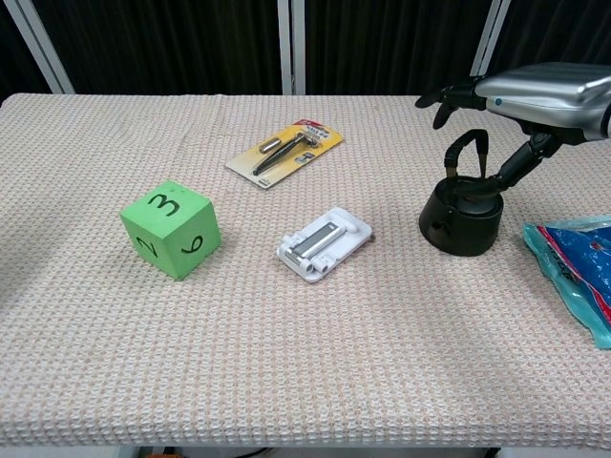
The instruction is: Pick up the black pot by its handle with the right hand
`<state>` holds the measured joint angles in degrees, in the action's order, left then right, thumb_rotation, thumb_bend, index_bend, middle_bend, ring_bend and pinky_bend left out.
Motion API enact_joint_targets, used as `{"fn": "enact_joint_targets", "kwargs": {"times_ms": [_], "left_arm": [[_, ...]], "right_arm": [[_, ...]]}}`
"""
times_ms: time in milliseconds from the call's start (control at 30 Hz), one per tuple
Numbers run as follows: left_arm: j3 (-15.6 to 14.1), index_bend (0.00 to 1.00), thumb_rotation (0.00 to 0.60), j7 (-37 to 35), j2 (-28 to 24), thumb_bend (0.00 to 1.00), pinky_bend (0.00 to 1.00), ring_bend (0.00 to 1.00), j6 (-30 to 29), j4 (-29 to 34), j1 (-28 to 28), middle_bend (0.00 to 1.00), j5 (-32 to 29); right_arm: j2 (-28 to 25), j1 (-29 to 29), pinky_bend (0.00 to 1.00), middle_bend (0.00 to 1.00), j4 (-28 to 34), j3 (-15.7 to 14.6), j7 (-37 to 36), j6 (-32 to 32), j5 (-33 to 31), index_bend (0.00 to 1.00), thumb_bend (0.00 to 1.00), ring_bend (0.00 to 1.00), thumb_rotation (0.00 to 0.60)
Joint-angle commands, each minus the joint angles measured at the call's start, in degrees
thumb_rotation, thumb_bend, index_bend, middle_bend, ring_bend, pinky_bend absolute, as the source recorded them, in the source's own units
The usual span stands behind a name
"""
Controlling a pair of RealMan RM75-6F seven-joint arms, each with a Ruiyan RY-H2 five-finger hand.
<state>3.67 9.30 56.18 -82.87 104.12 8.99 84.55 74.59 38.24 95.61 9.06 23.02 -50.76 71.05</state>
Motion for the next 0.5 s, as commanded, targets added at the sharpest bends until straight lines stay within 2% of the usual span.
{"fn": "enact_joint_targets", "kwargs": {"times_ms": [33,200,500], "left_arm": [[0.0,0.06,0.589,-0.2,0.0,0.0,0.13,0.02,0.0,-0.1,0.0,0.02,-0.1],[0.0,0.06,0.59,-0.3,-0.1,0.0,0.13,0.02,0.0,-0.1,0.0,0.02,0.1],[0.1,0.06,0.589,-0.7,-0.1,0.0,0.13,0.02,0.0,-0.3,0.0,0.02,-0.1]], "right_arm": [[0.3,0.6,0.0,0.27,-0.3,0.0,0.2,0.4,-0.6,0.19,0.18,0.03,0.385],[1.1,2.2,0.0,0.37,-0.9,0.1,1.5,1.6,-3.0,0.36,0.18,0.14,0.374],[1.8,3.5,0.0,0.44,-1.6,-0.1,2.0,1.5,-5.2,0.49,0.18,0.3,0.372]]}}
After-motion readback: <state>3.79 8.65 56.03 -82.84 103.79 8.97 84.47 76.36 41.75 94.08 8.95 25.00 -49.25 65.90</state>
